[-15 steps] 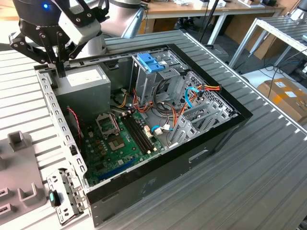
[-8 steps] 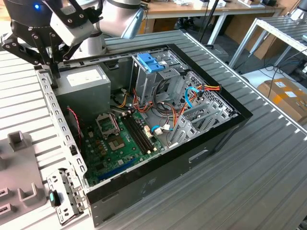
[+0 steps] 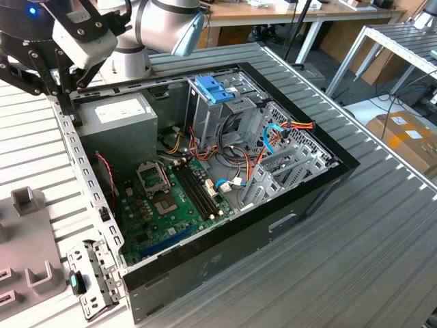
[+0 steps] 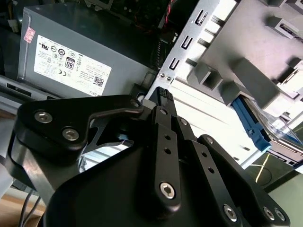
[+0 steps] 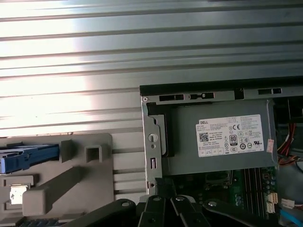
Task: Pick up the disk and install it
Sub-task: 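Reach for the disk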
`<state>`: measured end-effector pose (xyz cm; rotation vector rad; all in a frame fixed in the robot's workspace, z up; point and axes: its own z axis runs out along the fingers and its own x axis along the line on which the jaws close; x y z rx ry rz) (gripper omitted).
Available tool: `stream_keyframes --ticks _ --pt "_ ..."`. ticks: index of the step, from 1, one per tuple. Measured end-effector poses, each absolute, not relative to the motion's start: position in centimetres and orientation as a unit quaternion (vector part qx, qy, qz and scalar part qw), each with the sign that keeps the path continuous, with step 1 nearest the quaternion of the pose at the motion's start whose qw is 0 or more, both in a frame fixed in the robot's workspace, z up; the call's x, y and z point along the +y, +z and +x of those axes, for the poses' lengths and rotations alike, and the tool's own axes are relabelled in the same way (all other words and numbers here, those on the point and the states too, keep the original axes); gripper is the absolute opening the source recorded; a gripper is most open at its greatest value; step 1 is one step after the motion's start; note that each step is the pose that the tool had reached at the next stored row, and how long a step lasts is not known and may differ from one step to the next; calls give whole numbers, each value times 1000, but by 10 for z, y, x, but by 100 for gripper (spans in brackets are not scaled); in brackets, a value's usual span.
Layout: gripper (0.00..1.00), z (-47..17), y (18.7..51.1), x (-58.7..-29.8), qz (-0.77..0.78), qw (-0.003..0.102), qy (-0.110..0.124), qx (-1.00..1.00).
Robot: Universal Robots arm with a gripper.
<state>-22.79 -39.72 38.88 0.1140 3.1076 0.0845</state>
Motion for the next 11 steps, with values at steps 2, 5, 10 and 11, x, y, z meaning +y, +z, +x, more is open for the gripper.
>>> stream_keyframes --ticks 2,5,10,11 --pt "11 -232 389 -397 37 15 27 999" --pt "11 -236 388 -397 37 15 27 999" --pt "11 -246 388 -397 37 15 27 999" --pt "11 -248 388 -397 37 15 27 999"
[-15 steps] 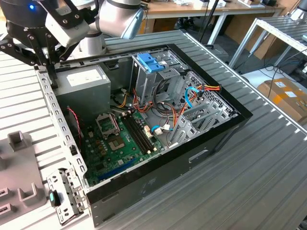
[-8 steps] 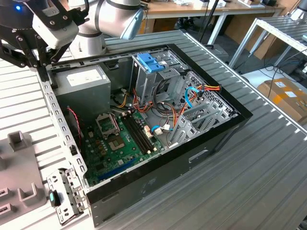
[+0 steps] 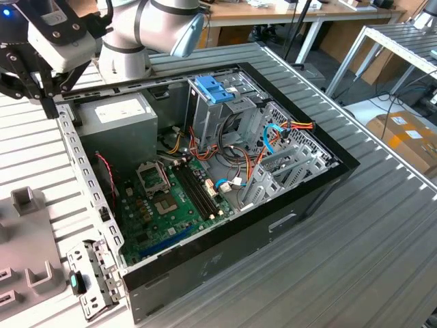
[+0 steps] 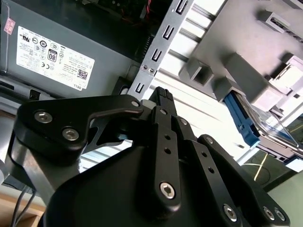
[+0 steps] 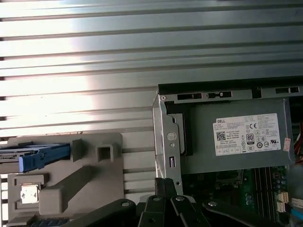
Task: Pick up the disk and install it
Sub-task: 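Reach for the disk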
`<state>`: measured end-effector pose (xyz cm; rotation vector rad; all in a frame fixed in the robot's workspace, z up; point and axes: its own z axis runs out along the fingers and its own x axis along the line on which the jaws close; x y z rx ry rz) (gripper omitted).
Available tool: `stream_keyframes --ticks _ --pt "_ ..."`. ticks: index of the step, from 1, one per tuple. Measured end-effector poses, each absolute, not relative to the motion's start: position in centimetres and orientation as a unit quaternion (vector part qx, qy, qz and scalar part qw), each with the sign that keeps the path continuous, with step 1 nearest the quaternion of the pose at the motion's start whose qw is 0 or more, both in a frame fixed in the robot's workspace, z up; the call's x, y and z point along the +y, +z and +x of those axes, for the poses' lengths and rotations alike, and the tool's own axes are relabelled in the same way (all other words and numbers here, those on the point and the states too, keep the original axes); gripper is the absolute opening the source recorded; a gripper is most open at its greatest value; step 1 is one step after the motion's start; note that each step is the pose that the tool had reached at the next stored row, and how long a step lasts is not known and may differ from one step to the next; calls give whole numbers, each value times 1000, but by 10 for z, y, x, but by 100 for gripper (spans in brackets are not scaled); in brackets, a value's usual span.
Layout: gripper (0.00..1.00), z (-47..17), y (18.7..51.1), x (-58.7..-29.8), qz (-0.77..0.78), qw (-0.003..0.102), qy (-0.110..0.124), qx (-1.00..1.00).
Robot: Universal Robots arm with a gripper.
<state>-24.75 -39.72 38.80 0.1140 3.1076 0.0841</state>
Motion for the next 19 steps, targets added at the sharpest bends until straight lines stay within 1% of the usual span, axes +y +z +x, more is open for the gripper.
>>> stream_keyframes --ticks 19 --pt "11 -283 387 -397 37 15 27 999"
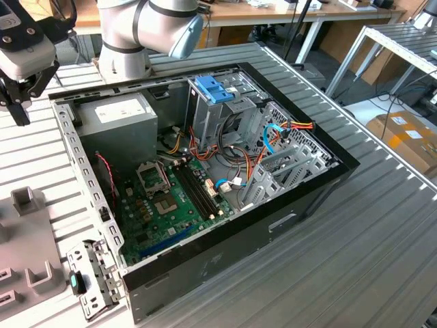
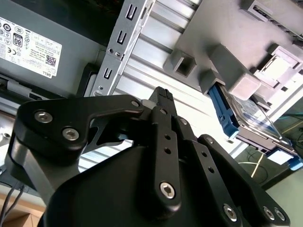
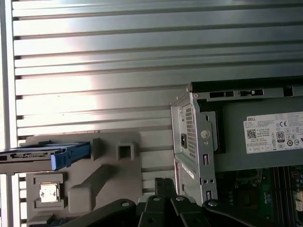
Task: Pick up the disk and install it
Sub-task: 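Reach for the disk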
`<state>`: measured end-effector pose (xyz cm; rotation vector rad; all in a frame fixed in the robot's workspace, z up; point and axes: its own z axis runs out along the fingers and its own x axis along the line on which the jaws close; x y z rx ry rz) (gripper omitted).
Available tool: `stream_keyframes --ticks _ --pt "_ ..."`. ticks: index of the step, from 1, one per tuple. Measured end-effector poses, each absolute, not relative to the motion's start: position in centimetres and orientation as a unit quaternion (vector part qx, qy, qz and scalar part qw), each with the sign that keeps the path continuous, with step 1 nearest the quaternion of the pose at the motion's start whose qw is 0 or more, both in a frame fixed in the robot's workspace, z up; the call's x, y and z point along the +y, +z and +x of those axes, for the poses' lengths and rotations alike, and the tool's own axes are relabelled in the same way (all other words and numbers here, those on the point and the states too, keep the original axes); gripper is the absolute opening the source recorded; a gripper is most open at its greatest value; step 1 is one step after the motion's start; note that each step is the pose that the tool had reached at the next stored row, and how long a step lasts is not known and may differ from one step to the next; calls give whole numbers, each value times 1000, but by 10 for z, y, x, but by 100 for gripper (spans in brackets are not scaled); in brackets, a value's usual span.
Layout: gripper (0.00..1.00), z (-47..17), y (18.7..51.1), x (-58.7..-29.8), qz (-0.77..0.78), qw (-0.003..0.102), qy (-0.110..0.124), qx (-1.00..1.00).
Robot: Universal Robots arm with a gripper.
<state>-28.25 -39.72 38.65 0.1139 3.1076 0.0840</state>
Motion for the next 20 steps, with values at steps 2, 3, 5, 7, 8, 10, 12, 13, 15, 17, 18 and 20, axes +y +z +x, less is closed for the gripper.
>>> stream_keyframes --ticks 2,3,5,7,8,10,12,13,15,17,18,20 --pt "11 -285 386 -397 37 15 27 999" --pt "11 -287 386 -397 37 15 27 999" --pt "11 -290 386 -397 37 15 27 999" --pt "11 -292 386 -397 37 15 27 999" --pt "11 -294 386 -397 37 15 27 999" --pt "11 -297 386 -397 37 15 27 999" --pt "11 -301 386 -397 37 15 27 999" --pt "11 -303 386 -397 37 15 27 999" --pt "11 -306 386 -397 37 15 27 999" --pt "11 -311 385 -397 37 15 27 999" --pt "11 -314 385 -397 37 15 27 999" --pt "11 -320 385 -397 37 15 27 999"
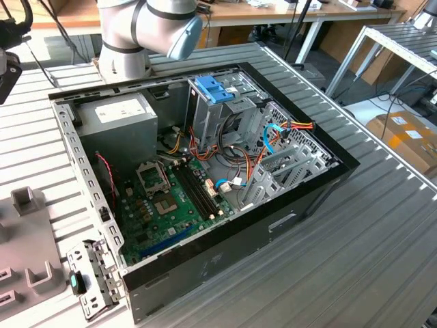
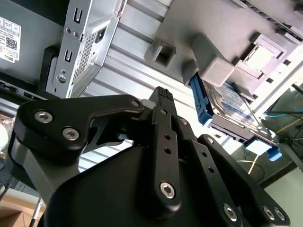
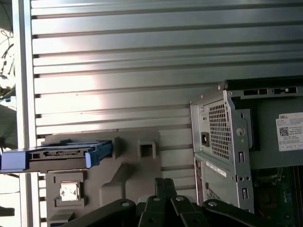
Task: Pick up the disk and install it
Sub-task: 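Reach for the disk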
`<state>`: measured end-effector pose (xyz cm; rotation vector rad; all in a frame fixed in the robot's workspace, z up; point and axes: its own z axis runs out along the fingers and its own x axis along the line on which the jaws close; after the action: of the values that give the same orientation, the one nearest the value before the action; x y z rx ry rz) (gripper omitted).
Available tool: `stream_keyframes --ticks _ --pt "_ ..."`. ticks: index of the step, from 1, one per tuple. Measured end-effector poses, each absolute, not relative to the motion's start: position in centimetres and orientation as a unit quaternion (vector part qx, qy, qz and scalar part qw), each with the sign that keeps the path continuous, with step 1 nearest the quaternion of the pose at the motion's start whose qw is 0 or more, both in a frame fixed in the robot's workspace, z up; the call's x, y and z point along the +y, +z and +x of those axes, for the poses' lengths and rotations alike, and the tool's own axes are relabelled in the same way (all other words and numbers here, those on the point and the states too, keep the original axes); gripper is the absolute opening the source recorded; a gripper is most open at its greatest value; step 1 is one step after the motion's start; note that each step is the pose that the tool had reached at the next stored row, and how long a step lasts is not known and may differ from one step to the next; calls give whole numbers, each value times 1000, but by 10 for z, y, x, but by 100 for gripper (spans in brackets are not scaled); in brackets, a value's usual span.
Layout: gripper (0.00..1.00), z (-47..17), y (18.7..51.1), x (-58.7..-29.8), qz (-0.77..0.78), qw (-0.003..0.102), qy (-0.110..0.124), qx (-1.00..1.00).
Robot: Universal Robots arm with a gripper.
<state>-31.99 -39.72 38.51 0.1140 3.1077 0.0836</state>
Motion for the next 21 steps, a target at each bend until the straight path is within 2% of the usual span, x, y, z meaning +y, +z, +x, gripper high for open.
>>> stream_keyframes --ticks 21 --pt "11 -359 383 -397 37 15 26 999"
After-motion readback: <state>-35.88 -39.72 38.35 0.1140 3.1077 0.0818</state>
